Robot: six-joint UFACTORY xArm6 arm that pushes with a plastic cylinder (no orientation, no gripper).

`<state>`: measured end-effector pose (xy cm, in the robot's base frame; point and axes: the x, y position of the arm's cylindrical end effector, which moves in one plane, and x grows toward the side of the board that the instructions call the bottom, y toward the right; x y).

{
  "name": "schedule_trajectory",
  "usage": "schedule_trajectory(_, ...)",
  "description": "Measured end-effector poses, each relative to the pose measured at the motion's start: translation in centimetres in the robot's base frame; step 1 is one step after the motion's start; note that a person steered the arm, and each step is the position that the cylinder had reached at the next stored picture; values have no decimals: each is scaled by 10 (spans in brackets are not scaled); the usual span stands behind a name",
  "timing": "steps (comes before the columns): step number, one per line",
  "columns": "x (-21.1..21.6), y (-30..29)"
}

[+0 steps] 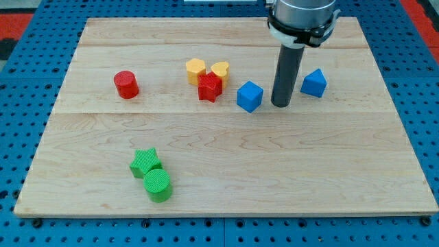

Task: Move the blue triangle closer to the blue cube

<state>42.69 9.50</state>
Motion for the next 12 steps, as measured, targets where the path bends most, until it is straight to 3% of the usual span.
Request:
schedule_trajectory(2, -5, -44)
schedule_trajectory(3, -22, -39)
schedule_trajectory(4, -76, 3)
schedule_trajectory(5, -91, 68)
schedule_trajectory(6, -66, 117)
schedule_trajectory(7, -18, 83)
schedule_trajectory(8, -6, 51)
schedule_trajectory(9, -24, 80)
schedule_trajectory(10, -59, 81)
schedule_trajectory(12, -75, 66)
